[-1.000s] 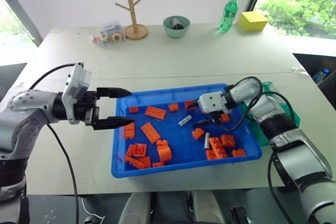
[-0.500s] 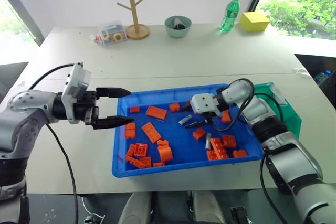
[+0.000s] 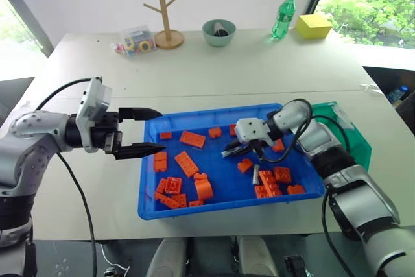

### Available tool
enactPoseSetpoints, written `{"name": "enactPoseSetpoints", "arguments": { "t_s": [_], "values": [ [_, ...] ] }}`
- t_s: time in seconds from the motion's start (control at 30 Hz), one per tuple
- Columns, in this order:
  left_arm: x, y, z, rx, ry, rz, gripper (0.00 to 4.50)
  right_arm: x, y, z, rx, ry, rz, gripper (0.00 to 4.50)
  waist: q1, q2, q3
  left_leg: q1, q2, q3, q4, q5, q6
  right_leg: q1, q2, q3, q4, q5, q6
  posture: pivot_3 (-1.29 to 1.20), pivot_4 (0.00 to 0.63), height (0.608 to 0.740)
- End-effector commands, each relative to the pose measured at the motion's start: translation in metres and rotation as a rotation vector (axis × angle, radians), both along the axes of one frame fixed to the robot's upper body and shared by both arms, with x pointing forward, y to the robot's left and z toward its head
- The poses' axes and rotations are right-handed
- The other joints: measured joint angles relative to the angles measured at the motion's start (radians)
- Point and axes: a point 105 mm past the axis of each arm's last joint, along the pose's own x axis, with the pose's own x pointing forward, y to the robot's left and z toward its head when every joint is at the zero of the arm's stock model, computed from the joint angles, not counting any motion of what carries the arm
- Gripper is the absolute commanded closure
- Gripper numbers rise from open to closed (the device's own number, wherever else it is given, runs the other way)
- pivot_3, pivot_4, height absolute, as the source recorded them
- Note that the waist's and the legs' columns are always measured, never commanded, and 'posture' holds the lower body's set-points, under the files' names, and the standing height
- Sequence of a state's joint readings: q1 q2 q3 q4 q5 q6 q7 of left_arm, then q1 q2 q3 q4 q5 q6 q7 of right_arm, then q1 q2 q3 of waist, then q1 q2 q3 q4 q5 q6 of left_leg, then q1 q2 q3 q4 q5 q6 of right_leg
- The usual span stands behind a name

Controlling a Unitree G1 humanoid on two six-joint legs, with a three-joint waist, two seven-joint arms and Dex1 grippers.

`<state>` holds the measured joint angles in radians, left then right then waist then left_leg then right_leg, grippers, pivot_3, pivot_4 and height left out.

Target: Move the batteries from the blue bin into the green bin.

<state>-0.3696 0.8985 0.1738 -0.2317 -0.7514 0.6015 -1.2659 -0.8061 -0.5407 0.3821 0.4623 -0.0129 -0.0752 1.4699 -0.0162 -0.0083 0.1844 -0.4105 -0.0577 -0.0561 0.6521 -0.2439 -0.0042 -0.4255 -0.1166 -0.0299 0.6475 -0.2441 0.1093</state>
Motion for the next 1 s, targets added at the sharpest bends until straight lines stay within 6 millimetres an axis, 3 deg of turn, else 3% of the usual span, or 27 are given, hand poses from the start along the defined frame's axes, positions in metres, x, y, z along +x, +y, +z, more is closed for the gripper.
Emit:
{"name": "enactPoseSetpoints", "arguments": {
  "t_s": [0.03,0.17,0.3,0.5,0.8,0.93,1.0],
  "values": [
    [-0.001,-0.001,0.008,-0.005,-0.039,-0.015,0.00,0.006,0.006,0.061,0.175,-0.086,-0.085,4.42,0.000,0.000,0.000,0.000,0.000,0.000,0.000,0.000,0.000,0.000,0.000,0.000,0.000,0.000,0.000,0.00,0.150,0.703],
    [-0.002,-0.004,0.006,-0.010,-0.036,-0.029,0.00,0.001,-0.022,0.106,0.251,-0.141,-0.263,4.42,0.010,0.000,0.000,-0.001,0.000,0.000,0.000,0.000,0.000,-0.001,-0.001,0.000,0.000,0.000,0.000,0.00,0.150,0.703],
    [-0.001,-0.005,0.004,-0.015,-0.030,-0.036,0.00,-0.018,-0.070,0.123,0.255,-0.150,-0.454,4.42,0.027,0.000,0.000,-0.002,-0.001,0.000,0.000,0.000,0.001,0.000,-0.002,0.000,-0.002,0.000,0.000,0.00,0.150,0.703],
    [0.002,-0.004,-0.001,-0.017,-0.021,-0.039,0.00,-0.034,-0.143,0.117,0.229,-0.166,-0.812,4.42,0.024,-0.001,0.000,-0.003,0.000,0.000,0.000,-0.001,0.002,0.000,-0.003,-0.001,-0.004,0.000,0.000,0.00,0.150,0.703],
    [0.008,-0.010,0.001,-0.024,-0.026,-0.064,0.00,-0.042,-0.196,0.082,0.217,-0.190,-1.132,4.42,0.026,-0.001,0.000,-0.002,0.001,0.002,0.000,-0.001,0.002,0.000,-0.002,0.000,-0.003,-0.001,-0.002,0.00,0.150,0.703],
    [0.009,-0.011,0.002,-0.022,-0.027,-0.070,0.00,-0.036,-0.211,0.076,0.174,-0.264,-1.227,2.41,0.027,-0.001,0.001,-0.002,0.001,0.002,0.001,-0.001,0.002,0.000,-0.002,0.000,-0.003,-0.001,-0.002,0.00,0.150,0.703],
    [0.009,-0.011,0.003,-0.021,-0.027,-0.072,0.00,-0.035,-0.206,0.084,0.202,-0.259,-1.211,1.45,0.026,-0.001,0.001,-0.002,0.001,0.002,0.000,-0.001,0.002,0.000,-0.002,0.000,-0.003,-0.001,-0.002,0.00,0.150,0.703]
  ]
}}
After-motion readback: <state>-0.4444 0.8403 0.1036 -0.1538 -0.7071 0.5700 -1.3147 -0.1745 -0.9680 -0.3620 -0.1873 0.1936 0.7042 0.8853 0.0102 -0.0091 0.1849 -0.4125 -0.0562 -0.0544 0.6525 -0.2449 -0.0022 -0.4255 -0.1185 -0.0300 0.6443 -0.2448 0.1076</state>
